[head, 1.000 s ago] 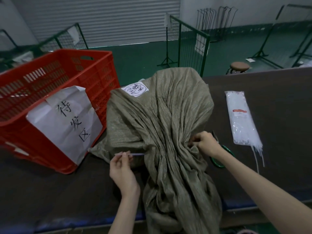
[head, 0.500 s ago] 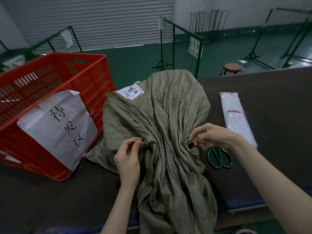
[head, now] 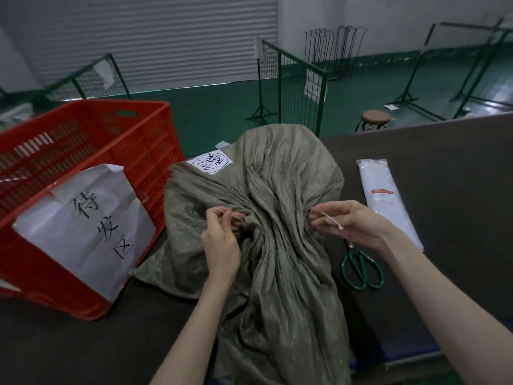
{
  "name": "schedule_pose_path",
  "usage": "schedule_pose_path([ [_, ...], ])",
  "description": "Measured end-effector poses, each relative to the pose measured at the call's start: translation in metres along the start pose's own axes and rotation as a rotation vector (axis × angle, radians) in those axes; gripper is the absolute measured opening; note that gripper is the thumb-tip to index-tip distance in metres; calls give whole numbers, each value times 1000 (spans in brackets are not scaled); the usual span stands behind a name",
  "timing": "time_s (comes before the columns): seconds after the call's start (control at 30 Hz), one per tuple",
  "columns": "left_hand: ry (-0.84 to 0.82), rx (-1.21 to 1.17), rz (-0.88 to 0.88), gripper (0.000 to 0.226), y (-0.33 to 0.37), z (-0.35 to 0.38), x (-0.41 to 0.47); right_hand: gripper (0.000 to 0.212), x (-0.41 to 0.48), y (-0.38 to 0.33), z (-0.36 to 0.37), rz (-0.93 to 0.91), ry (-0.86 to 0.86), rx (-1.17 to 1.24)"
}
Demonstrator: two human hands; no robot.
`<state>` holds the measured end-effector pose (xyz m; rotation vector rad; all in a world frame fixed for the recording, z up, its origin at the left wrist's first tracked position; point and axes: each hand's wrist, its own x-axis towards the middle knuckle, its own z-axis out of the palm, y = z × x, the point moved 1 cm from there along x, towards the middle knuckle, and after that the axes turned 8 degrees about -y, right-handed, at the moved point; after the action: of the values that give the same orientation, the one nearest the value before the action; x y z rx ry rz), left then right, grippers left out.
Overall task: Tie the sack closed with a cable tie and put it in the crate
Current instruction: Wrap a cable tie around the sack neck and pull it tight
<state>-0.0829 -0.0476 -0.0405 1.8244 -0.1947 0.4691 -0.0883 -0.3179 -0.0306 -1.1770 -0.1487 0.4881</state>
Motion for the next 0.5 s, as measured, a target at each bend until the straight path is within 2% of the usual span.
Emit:
schedule_pose_path([
  [0.03,-6,17,6,11,-1,3,2,44,3,-1,-1,-12,35,-5],
  [0.07,-14,29,10,11,-2,5,3,41,5,-2,0,-22,80,-23],
  [0.17,-26,33,13,9,-3,14,8,13,15,-11,9,-95,212,-189],
  [0.23,-39,51,14,8,-2,19,12,14,22,-18,15,-214,264,-368],
  [0.4,-124,43,7,9,-6,29,20,7,50,-34,39,-502,255,-884],
  [0.5,-149,40,5,21,-8,31,22,12,70,-34,52,-583,221,-1118],
])
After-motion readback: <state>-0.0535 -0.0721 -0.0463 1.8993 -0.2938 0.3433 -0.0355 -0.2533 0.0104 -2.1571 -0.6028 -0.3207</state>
